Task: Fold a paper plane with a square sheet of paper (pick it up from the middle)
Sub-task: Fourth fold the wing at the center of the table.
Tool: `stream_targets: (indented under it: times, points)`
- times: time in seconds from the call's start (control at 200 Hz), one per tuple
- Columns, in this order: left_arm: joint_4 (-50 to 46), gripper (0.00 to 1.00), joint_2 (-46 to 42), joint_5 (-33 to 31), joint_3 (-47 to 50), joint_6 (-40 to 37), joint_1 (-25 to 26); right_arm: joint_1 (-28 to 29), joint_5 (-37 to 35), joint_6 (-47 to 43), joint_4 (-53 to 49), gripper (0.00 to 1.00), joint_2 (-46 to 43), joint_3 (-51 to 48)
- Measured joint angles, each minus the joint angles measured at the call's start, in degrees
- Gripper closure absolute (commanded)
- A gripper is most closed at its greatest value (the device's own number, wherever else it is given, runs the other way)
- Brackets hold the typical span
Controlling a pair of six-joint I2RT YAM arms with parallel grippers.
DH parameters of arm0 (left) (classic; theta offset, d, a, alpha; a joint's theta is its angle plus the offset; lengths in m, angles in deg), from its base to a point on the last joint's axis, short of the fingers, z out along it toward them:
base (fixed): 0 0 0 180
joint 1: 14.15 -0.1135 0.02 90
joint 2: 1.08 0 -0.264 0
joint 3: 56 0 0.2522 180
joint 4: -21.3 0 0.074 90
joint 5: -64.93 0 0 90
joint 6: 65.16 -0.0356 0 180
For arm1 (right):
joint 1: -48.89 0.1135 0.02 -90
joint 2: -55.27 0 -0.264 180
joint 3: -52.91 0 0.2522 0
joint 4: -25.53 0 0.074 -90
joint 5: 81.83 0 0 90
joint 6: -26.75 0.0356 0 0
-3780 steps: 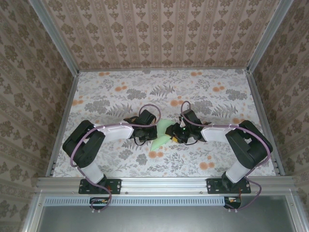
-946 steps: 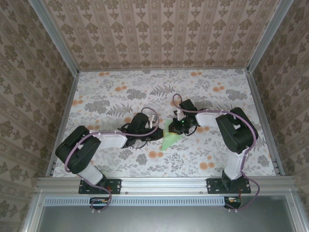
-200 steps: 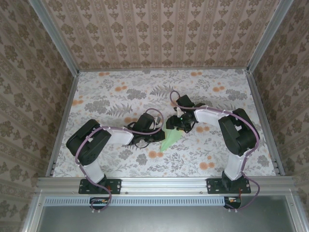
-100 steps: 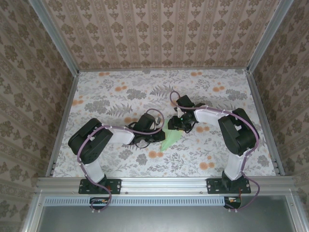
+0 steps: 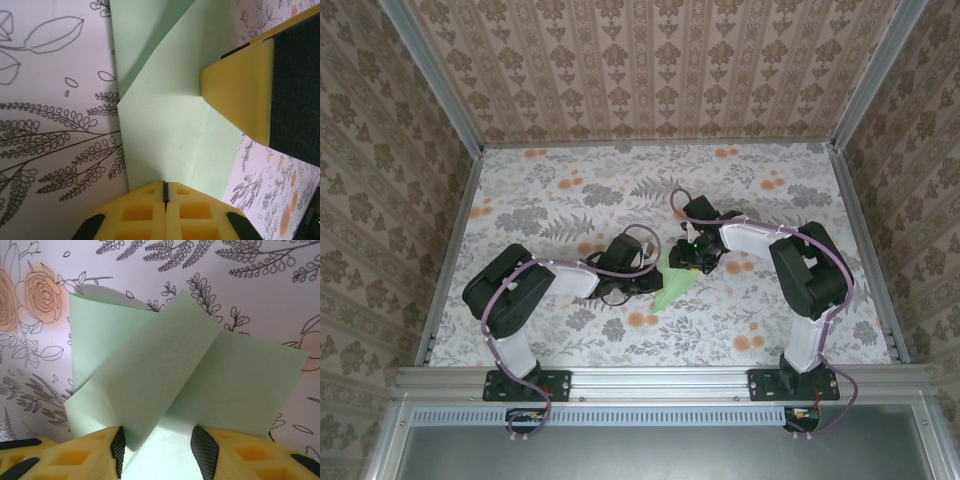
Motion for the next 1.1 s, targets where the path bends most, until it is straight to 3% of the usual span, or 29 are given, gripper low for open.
stream_targets:
  times: [0.425,0.65,0.71,0.885,1.0,1.1]
  points:
    - [-0.2,1.0,0.2,0.0,0.0,0.2,0.0,0.3,0.4,0.0,0.3,0.51,-1.3,-0.5]
    - [-0.9,1.0,0.6,0.9,-0.5,1.1,-0.4,0.1,2.7,-0.1,-1.2,0.5,-9.2,-2.8]
    - [-1.1,1.0,0.7,1.0,-0.7,1.2,-0.4,0.1,4.0,-0.3,-0.7,0.56,-12.4,-3.0]
    - [-1.5,1.0,1.4,1.7,-1.6,1.4,-0.3,0.1,9.9,-1.3,3.3,0.92,-14.8,-4.6]
    - [-1.7,1.0,1.6,1.9,-1.8,1.4,-0.3,0.2,12.9,-1.2,5.2,1.0,-11.6,-5.9]
    - [-1.7,1.0,1.6,1.9,-1.8,1.4,-0.3,0.3,14.1,-1.3,6.1,1.0,-8.2,-6.4]
